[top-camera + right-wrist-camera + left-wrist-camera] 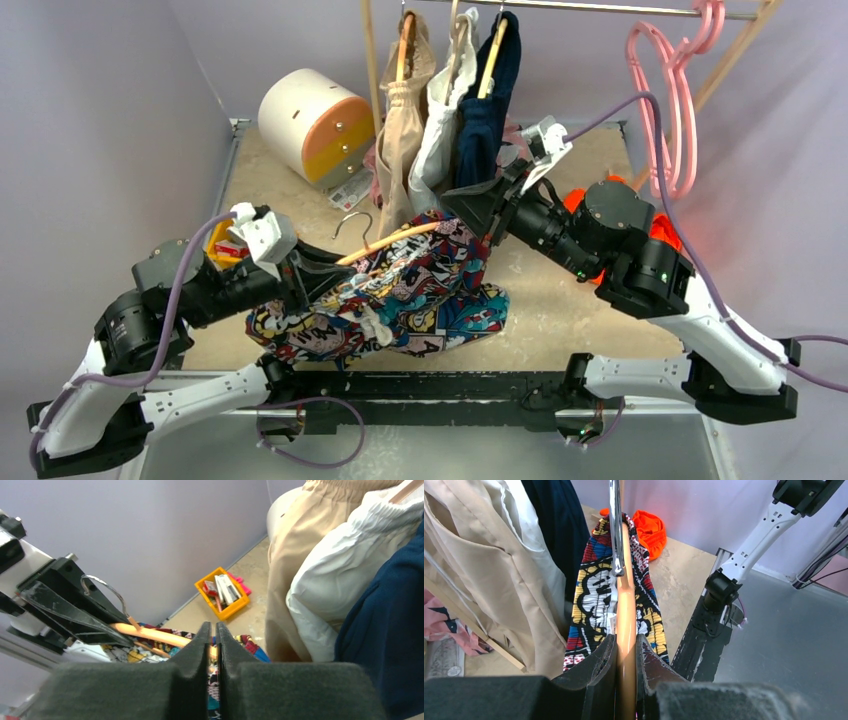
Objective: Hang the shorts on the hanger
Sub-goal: Hang the shorts on the hanger.
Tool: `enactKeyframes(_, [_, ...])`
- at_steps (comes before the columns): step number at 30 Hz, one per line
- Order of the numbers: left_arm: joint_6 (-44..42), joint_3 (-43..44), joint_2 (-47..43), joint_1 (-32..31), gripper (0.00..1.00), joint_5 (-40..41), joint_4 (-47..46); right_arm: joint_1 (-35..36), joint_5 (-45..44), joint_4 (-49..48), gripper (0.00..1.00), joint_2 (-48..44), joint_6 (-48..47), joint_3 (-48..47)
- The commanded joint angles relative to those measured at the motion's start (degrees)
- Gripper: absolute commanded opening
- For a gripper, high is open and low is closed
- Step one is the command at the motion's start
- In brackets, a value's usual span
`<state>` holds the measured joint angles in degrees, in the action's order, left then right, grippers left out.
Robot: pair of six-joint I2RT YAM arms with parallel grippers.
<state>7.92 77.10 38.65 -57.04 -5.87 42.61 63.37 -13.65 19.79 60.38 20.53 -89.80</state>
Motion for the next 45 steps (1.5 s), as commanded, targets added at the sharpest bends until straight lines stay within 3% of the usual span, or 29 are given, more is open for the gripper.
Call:
enactKeyframes(1, [-0.3,2.5,-1.1,0.1,0.00,1.4,-5.5,0.1,1.1,-1.2,0.26,-0.5,-1.2,0.0])
enactKeyframes(3, [-0.2,2.3,-1.8,0.1,0.00,2.8,-6.3,0.1,0.8,0.0,0.49,-0.6,-0.7,0.9])
enactKeyframes(5, [-0.1,2.3,-2.2,0.1,0.00,3.7,-6.7,0.1,0.5,0.9,0.56,-0.7,-0.4,1.4])
enactKeyframes(24, [-0.4,2.6,-2.0,0.1,0.00,1.1,-7.0,0.1,-0.8,4.9,0.56,3.6,-0.1,1.4])
enactKeyframes(27, [-0.4,2.4,-2.0,0.1,0.00,0.9,-7.2,0.1,-1.7,3.9,0.53,3.1,0.1,2.2])
enactKeyframes(32, [-0.5,2.3,-1.9,0.1,0.00,0.5,-7.3,0.2,-2.2,3.2,0.28,3.1,-0.3,2.4])
enactKeyframes(40, [-0.5,1.9,-2.2,0.1,0.00,0.3,-7.7,0.1,-0.9,3.3,0.00,3.9,-0.9,2.4])
enactKeyframes(45, [-0.5,1.0,-2.3,0.1,0.00,-1.0,-8.1,0.1,3.4,0.0,0.00,2.8,-1.6,3.1])
